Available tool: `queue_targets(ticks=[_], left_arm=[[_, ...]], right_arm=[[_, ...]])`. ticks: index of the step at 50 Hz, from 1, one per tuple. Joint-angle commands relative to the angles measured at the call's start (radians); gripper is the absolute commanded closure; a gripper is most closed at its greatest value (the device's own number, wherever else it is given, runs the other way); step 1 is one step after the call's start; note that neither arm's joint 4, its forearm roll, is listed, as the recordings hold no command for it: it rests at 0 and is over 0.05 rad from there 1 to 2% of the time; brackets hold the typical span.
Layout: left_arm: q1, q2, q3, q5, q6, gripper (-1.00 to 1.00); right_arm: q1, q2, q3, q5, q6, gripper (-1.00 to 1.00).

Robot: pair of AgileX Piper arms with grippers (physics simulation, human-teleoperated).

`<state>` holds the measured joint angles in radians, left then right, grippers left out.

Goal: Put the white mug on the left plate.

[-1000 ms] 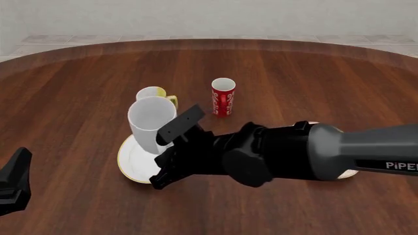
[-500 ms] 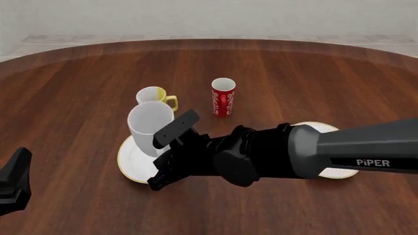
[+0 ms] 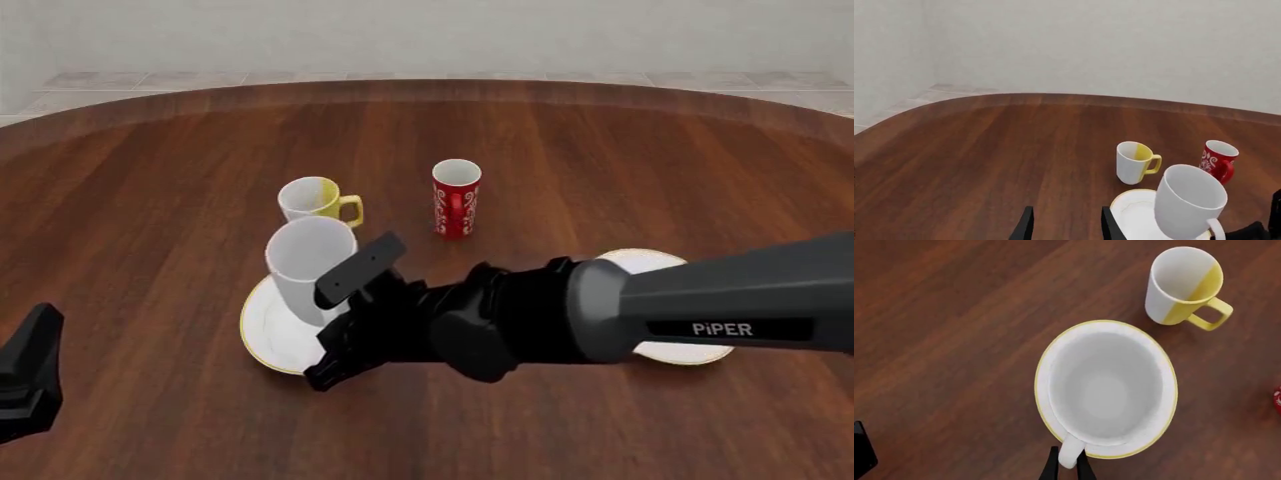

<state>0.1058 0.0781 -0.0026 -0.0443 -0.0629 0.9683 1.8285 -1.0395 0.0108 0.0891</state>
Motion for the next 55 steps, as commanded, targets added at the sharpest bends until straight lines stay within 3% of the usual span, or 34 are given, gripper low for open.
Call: queue_targets(ticks=[1,22,55], left_arm=[[0.001,-0.015,0.0,0.015,0.001,-1.0],[-0.001,0.05,0.001,-0.042,0.006,-1.0],[0.002,0.055,0.001,-0.044,0.001,-1.0]], right_arm=[[0.007,0.013,-0.011,-0.001,0.021,1.0],[0.013,0.042,-0.023,-0.004,0.039,1.0],[0.005,0.091,-0.045,-0.008,0.038,1.0]])
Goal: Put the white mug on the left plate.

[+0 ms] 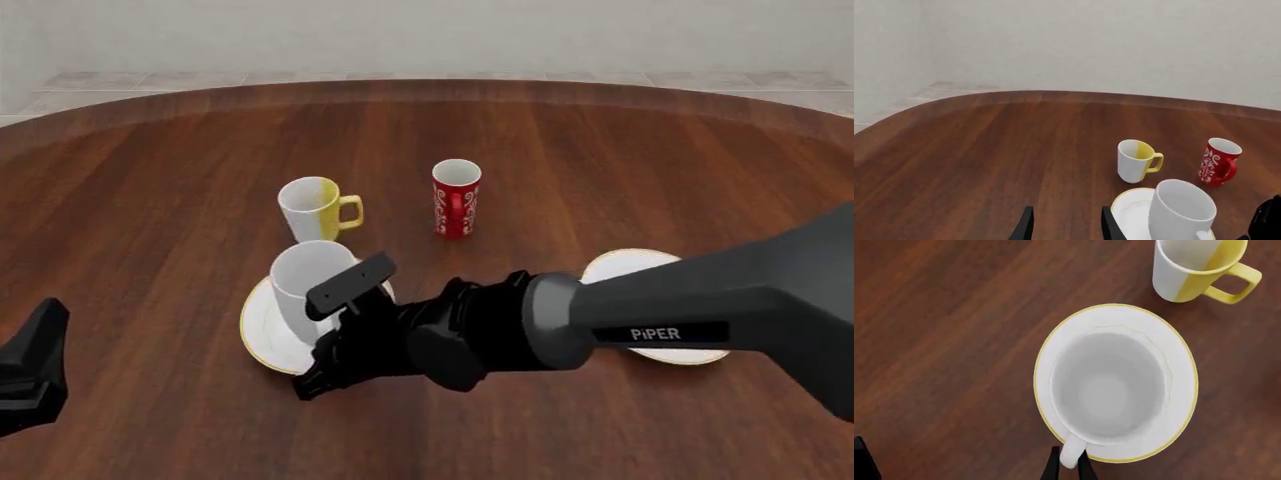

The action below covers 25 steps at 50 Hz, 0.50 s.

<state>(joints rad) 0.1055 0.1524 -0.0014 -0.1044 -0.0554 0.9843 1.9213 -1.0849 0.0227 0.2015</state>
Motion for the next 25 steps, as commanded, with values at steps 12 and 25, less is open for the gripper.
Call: queue_targets(ticks=[12,25], left_arm=[[-0.002,-0.022,0.0,0.018,-0.003,-1.0],[-0.006,-0.029,0.0,0.022,0.002,-1.0]], right_arm=[[-0.015,-0.01,0.0,-0.017,-0.068,-1.0],[-0.02,-0.006,0.002,-0.022,-0.071,-1.0]])
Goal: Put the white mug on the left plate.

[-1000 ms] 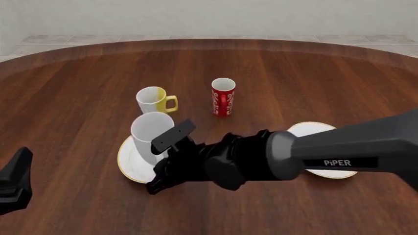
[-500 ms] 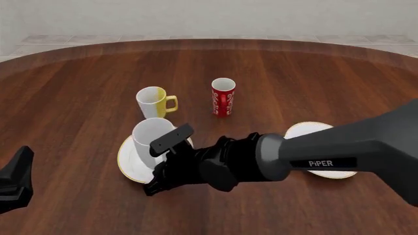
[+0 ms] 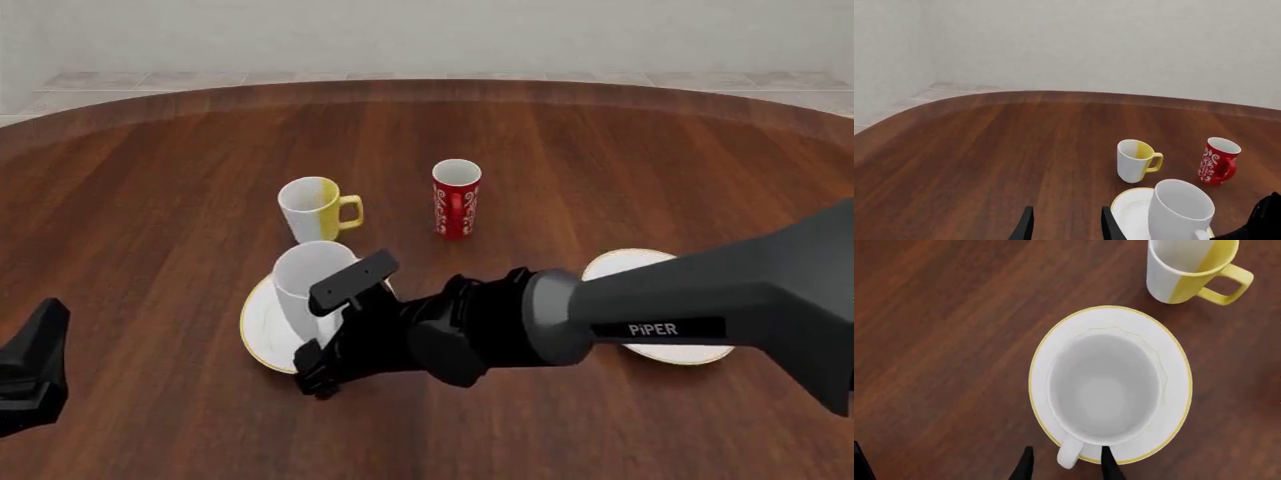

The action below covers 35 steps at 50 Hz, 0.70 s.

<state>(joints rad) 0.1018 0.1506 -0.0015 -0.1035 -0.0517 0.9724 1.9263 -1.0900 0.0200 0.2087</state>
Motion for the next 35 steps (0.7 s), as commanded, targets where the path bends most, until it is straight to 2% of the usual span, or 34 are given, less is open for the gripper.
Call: queue_targets(ticks=[1,35], left_arm=[[-0.001,-0.026,0.0,0.021,-0.002,-1.0],[-0.002,-0.023,0.0,0.019,-0.001,-1.0]], right_arm=[[-0.008,-0.012,0.007,-0.019,-0.08,-1.0],[0.001,-0.105,0.051,-0.008,-0.094,-1.0]])
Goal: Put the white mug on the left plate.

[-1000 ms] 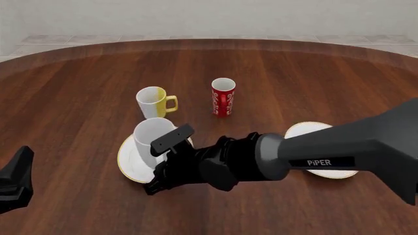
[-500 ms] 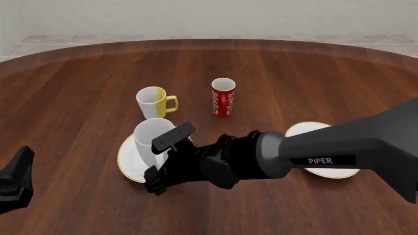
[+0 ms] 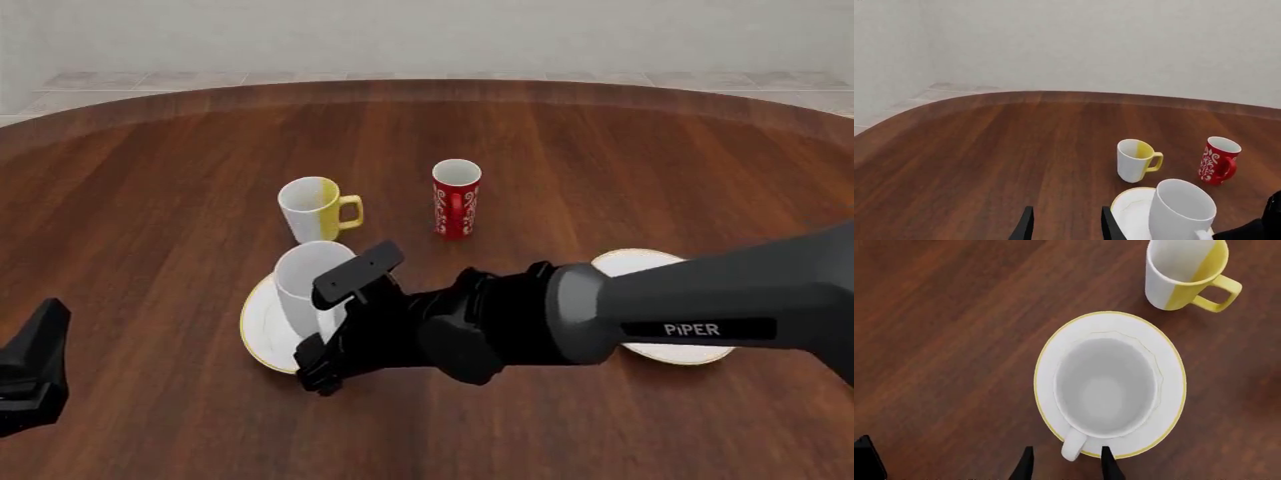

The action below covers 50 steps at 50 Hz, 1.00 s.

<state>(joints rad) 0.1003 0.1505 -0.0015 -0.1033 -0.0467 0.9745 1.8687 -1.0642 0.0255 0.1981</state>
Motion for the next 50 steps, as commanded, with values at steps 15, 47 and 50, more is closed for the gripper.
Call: queue_targets(ticks=[15,47,50], left_arm=[[0.0,-0.022,-0.009,0.021,-0.001,-1.0],[-0.007,-0.042,-0.005,0.044,0.004,-1.0],[-0.007,-0.028,-0.005,0.029,0.004,-1.0]], right_arm=[[0.01,-0.124,0.066,-0.003,-0.087,-1.0],[0.028,-0.332,0.158,0.027,-0.083,-1.0],[0.018,-0.351,0.17,0.028,-0.088,-1.0]])
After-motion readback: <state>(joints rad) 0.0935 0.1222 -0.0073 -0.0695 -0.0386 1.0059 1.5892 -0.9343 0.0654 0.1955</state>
